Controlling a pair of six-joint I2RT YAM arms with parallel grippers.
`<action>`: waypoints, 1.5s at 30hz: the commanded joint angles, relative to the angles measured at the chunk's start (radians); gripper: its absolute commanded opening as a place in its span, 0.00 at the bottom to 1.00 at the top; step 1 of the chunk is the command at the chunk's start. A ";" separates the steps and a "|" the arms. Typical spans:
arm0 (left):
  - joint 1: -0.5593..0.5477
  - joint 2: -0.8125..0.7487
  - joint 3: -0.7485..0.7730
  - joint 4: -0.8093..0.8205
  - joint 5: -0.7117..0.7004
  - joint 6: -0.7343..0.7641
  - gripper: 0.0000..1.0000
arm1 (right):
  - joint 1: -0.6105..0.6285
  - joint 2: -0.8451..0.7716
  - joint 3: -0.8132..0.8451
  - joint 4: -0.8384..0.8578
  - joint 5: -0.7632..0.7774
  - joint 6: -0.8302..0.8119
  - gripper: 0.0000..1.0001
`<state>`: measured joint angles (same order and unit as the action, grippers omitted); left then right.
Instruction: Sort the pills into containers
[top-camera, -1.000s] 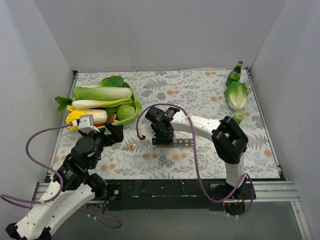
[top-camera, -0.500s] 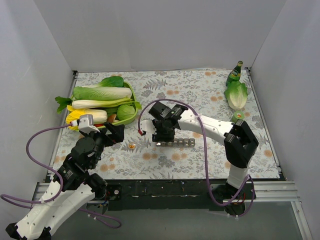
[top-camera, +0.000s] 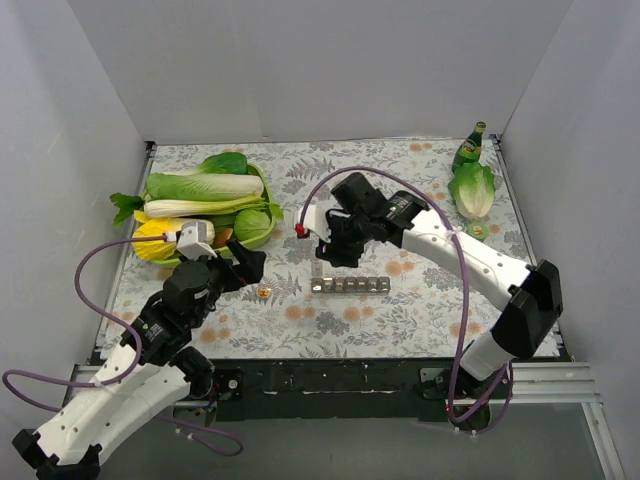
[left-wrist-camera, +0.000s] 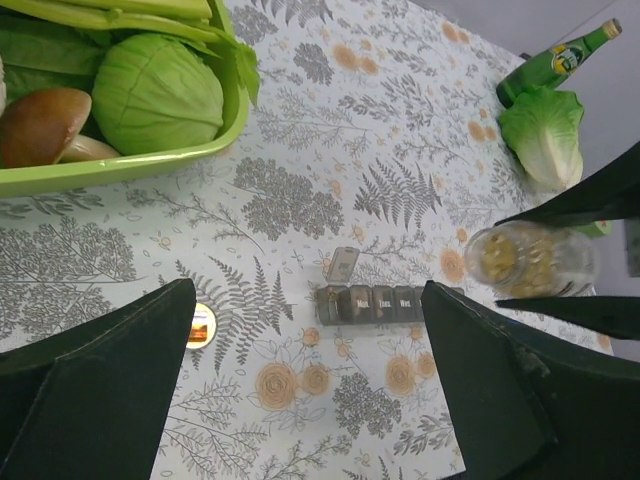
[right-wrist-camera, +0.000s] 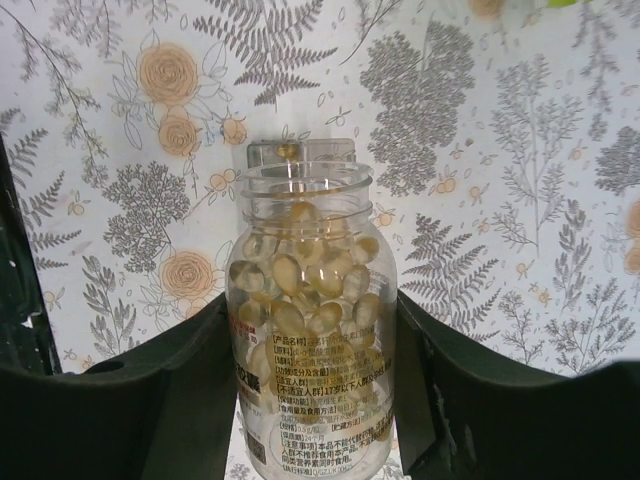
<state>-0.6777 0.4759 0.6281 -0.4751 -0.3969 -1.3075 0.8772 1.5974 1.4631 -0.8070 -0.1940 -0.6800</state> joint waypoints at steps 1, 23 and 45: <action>0.004 0.067 0.028 0.003 0.084 -0.065 0.98 | -0.079 -0.108 0.072 0.031 -0.160 0.057 0.14; 0.038 0.478 0.064 -0.108 0.270 -0.179 0.98 | -0.265 -0.932 -0.756 0.830 -0.575 0.470 0.14; 0.087 0.900 0.128 -0.108 0.130 -0.145 0.76 | -0.351 -0.903 -0.863 0.871 -0.588 0.527 0.14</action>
<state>-0.5926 1.3422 0.7101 -0.6033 -0.2371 -1.4734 0.5404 0.6975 0.6098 -0.0055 -0.7658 -0.1799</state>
